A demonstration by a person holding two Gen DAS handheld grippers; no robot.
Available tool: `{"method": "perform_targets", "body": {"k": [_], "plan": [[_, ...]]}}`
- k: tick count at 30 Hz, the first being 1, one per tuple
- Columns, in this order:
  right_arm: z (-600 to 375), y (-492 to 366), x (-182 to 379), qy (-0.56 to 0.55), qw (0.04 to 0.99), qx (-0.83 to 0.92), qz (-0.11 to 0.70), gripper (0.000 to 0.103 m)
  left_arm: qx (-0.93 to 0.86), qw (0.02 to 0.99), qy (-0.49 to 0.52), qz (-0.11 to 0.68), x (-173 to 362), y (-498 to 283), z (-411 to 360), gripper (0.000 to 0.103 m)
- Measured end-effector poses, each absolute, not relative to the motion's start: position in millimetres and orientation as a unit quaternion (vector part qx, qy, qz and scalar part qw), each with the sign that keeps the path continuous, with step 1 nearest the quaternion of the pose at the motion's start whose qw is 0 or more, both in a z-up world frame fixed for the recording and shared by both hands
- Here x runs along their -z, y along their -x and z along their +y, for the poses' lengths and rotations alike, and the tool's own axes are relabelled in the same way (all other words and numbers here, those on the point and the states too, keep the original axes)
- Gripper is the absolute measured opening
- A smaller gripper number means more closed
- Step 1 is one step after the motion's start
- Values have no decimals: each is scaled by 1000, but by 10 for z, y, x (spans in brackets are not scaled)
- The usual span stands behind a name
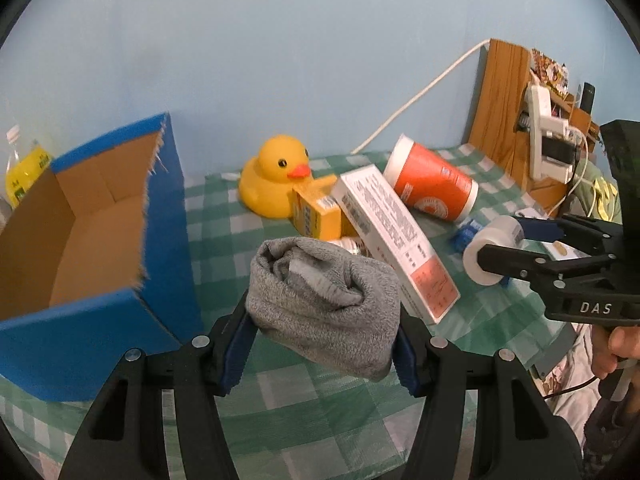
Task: Organize objects
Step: 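Carry the sock and pill bottle into the box and open both grippers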
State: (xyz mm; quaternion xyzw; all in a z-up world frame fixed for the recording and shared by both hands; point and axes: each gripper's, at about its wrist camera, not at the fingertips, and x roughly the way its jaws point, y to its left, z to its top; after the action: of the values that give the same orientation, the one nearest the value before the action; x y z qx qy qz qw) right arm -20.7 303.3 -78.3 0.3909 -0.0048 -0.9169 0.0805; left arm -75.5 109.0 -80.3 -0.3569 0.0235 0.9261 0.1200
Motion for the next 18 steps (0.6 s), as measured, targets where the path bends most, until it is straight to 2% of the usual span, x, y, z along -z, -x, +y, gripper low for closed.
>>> {"method": "perform_targets", "body": {"k": [18], "plan": [[2302, 480, 139, -342, 149, 927, 25, 69, -951, 68, 303, -6, 177, 612, 367, 62]]}}
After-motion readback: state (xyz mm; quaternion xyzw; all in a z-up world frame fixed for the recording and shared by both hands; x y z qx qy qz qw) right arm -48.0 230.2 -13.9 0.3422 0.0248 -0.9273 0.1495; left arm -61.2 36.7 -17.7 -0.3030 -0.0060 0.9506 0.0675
